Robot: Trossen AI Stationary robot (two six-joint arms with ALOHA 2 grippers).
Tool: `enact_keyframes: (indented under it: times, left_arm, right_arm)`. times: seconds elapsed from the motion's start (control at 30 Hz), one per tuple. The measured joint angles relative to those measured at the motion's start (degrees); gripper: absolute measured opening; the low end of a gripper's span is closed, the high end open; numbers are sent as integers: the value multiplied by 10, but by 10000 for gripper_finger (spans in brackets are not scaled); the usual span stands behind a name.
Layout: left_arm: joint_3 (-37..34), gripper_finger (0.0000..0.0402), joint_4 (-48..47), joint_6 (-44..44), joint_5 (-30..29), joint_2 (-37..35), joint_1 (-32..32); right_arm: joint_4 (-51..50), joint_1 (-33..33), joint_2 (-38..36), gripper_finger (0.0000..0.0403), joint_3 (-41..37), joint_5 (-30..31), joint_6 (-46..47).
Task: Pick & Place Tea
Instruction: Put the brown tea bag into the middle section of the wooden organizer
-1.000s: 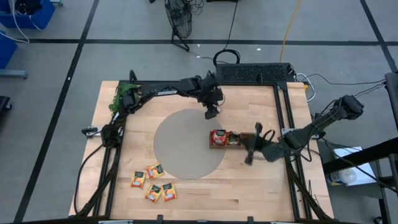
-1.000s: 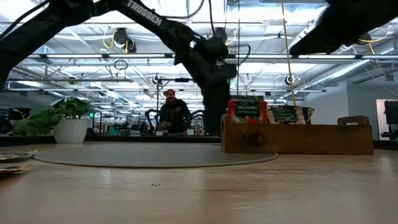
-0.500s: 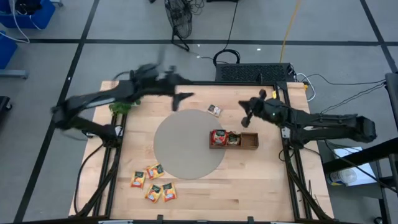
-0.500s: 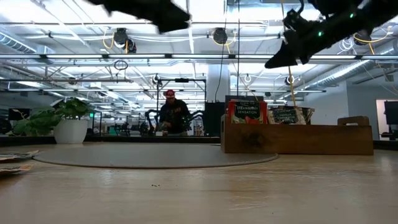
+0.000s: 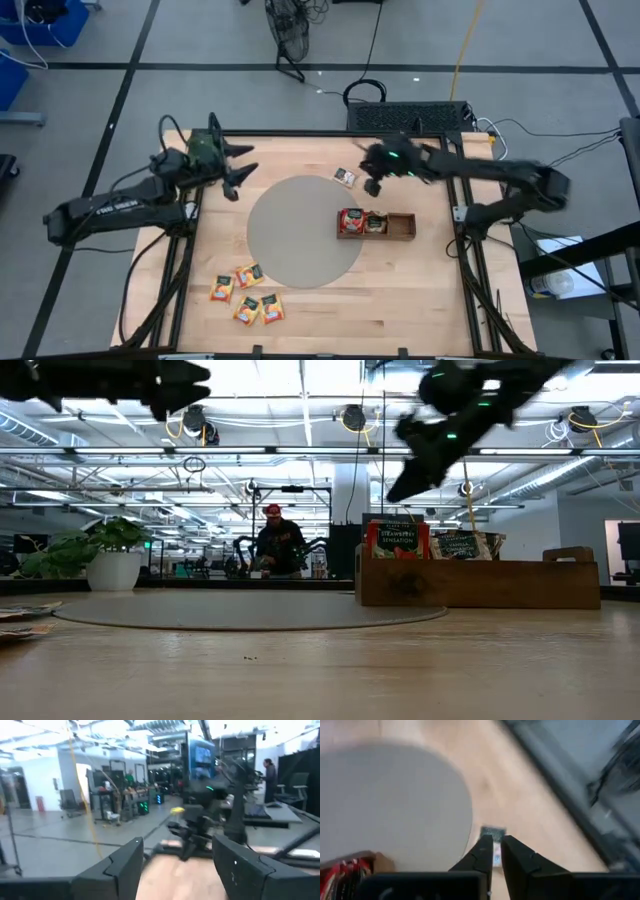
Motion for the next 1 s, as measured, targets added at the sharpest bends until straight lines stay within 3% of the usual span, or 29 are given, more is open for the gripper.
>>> enact_keyframes:
  times: [0.13, 0.27, 0.47, 0.6, 0.8, 1.0]
  left_arm:
    - [-39, 237, -1, 0, 3, -21, -1]
    - [-60, 237, -1, 0, 3, -21, -1]
    - [-67, 237, -4, 0, 3, -14, -1]
    - [-67, 237, -4, 0, 3, -14, -1]
    - [-67, 237, -4, 0, 3, -14, -1]
    - [-67, 237, -3, 0, 3, -14, -1]
  right_arm:
    - [-204, -10, 158, 69, 179, -17, -39]
    - [-341, -17, 284, 135, 299, -17, -54]
    - [-359, -16, 386, 236, 366, -15, -55]
    - [-363, -16, 417, 275, 372, -15, -25]
    - [-389, -26, 448, 279, 373, -16, 2]
    - [-422, -28, 453, 232, 375, -16, 9]
